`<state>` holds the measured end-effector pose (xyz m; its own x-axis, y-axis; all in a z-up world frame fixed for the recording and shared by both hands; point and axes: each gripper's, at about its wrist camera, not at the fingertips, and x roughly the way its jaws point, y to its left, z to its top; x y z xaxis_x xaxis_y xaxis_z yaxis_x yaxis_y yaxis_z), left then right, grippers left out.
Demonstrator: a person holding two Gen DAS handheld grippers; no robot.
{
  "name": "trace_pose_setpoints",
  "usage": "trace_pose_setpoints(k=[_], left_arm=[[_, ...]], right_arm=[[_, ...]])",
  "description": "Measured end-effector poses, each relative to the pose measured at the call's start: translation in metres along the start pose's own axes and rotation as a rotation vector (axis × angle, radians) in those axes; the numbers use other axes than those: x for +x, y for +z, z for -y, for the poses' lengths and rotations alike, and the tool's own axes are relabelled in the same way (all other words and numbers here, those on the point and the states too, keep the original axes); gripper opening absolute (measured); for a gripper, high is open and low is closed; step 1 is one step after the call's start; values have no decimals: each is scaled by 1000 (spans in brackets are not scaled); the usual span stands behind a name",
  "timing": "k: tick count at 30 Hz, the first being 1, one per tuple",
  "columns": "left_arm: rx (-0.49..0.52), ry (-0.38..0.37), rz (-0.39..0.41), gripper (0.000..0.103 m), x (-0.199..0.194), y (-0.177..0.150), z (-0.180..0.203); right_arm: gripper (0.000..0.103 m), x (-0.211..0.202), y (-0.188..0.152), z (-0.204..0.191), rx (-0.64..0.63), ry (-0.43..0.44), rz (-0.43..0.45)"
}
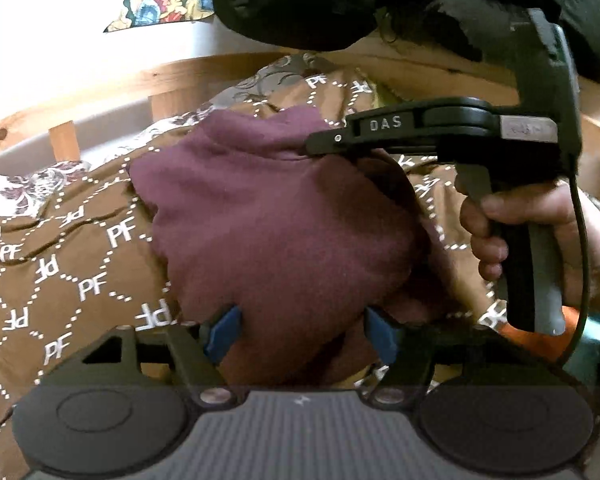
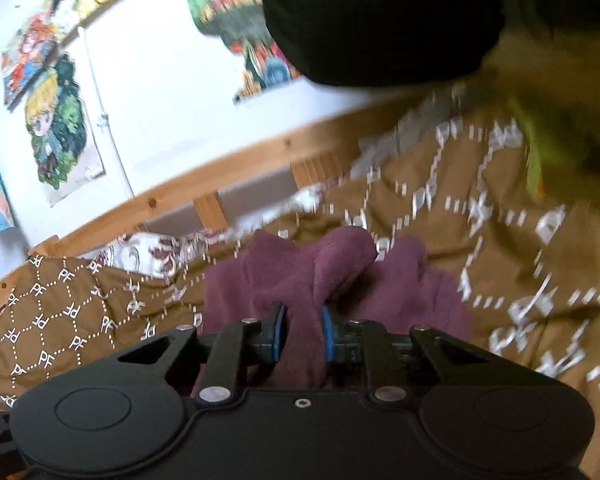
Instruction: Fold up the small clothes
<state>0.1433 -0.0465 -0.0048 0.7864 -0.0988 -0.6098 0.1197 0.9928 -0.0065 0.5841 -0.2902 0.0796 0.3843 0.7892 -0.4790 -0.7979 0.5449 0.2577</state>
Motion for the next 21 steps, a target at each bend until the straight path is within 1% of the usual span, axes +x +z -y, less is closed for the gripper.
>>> trace_pose_setpoints(k=[2, 4, 10, 12, 14, 17, 21], left_arm=[[-8, -30, 3, 74, 1, 3, 3], [-12, -51, 3, 74, 2, 5, 8], [-1, -91, 2, 77, 0, 2, 17], [-1, -99, 1, 79, -3, 0, 17], [-11, -108, 1, 83, -6, -1, 17], [-57, -124, 6, 85, -10, -2, 12], [-165, -125, 15, 91, -15, -2, -5]], right_arm=[[20, -11, 4, 0, -33, -34, 14], [20, -18, 4, 5, -34, -69, 10], [19, -30, -6, 32, 35, -154, -60], [19, -33, -9, 37, 65, -162, -79], [19, -35, -11, 38, 60, -172, -89], [19, -31, -14, 32, 30, -197, -106], [19, -30, -17, 31, 34, -216, -127]])
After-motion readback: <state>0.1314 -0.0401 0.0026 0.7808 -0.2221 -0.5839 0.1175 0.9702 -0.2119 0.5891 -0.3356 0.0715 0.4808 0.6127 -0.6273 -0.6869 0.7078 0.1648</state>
